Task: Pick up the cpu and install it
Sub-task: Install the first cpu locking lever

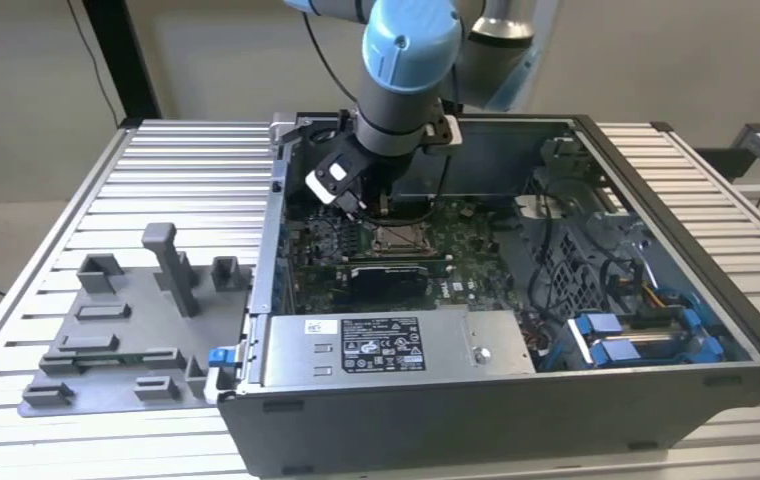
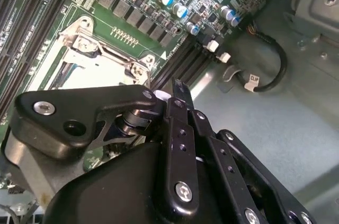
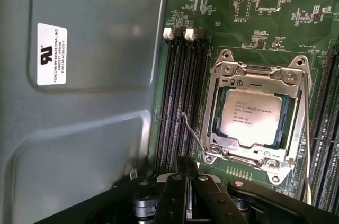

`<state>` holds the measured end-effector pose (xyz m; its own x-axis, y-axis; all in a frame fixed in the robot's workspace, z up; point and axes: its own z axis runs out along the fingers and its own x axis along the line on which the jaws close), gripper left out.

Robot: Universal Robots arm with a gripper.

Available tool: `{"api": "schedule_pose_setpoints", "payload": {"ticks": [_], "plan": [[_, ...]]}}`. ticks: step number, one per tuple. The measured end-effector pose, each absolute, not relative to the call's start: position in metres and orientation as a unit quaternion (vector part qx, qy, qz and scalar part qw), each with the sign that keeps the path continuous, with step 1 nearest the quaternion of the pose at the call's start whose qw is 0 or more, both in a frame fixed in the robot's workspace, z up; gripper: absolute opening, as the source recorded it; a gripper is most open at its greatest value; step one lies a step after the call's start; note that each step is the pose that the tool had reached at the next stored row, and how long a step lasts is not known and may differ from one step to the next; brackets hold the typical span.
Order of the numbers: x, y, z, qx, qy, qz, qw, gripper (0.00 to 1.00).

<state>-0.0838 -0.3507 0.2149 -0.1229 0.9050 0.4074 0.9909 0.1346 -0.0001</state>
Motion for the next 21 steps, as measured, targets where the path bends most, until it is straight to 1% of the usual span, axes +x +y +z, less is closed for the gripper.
{"api": "schedule_pose_setpoints", "payload": {"ticks": [21], "plan": [[-0.0802,-0.3506,0.2060,-0.646,-0.735,-0.138,0.155,0.00]]}}
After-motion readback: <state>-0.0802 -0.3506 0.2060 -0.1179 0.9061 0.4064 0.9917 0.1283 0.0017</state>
